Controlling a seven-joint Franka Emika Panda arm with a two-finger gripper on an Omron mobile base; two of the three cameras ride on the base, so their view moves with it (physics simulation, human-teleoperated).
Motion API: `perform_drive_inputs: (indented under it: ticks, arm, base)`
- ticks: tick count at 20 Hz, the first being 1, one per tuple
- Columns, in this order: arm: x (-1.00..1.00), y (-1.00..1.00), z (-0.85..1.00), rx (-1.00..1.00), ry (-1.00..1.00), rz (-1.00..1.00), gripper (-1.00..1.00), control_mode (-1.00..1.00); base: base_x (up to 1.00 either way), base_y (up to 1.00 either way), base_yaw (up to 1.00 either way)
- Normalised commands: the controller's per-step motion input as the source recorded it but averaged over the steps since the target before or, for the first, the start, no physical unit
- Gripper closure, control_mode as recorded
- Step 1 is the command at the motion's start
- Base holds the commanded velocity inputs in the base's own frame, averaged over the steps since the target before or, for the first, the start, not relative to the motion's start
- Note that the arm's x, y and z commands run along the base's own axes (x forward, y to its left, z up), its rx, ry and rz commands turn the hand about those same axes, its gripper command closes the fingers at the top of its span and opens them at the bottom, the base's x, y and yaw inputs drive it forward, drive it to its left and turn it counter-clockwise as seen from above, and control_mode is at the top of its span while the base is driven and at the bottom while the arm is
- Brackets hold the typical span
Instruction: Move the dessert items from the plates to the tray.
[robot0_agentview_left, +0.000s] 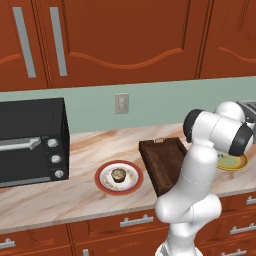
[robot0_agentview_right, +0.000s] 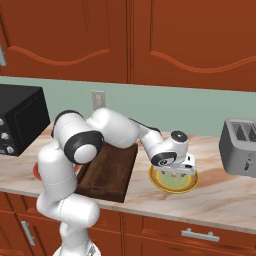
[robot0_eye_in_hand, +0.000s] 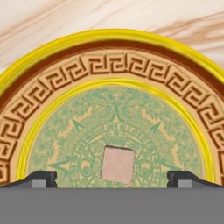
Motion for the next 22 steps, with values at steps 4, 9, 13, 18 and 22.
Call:
perform_drive_inputs:
  ticks: [4,9,13,18,22]
  arm:
    - [0.06,-0.05,-0.08,0.00,0.00,0.00,-1.00,-1.00]
    - [0.07,-0.05,-0.10,0.00,0.00,0.00,-1.00,-1.00]
    - [0.05,-0.05,-0.06,0.00,0.00,0.00,-1.00,-1.00]
    - [0.04,-0.02,-0.03,0.00,0.00,0.00,1.00,-1.00]
    - [0.01,0.00,-0.01,0.00,0.00,0.00,1.00,-1.00]
  base:
    - [0.00,0.00,0.00]
    - [0.00,0.00,0.00]
    - [0.00,0.00,0.00]
    - [0.00,0.00,0.00]
    - [0.00,0.00,0.00]
